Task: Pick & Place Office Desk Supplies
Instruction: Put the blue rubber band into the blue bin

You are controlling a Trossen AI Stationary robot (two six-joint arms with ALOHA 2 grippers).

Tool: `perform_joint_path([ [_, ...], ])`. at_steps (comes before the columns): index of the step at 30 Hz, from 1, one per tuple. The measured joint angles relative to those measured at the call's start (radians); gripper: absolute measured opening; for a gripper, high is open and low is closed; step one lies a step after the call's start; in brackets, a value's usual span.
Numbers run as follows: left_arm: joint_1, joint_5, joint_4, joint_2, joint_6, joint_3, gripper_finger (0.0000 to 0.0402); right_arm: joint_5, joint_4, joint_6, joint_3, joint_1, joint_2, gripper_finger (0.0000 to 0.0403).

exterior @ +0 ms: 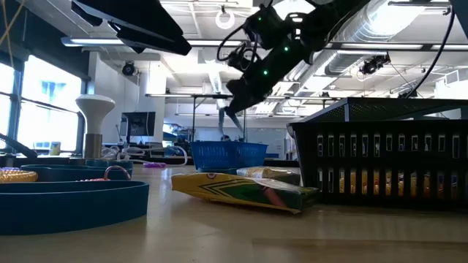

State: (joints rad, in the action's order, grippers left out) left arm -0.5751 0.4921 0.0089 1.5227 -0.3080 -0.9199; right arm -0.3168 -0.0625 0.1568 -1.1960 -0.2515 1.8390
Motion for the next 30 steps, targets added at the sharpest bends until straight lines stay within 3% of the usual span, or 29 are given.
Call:
perform_joint_path([
  [9,0.0,0.0,-0.003,0.0,0.0,0.0,0.0139,-0.009,0.127,-0.011,-0.001,0.011,0.001,0.0002],
  [21,0.004,0.001,-0.002,0.0,0.019,0.0,0.0139,0.207,0.19,-0.135,-0.001,-0.006,0.001,0.0002],
  [30,0.004,0.002,-0.002,0.0,0.053,0.0,0.0139,0.243,0.2,-0.218,-0.004,-0.056,0.066,0.0002],
])
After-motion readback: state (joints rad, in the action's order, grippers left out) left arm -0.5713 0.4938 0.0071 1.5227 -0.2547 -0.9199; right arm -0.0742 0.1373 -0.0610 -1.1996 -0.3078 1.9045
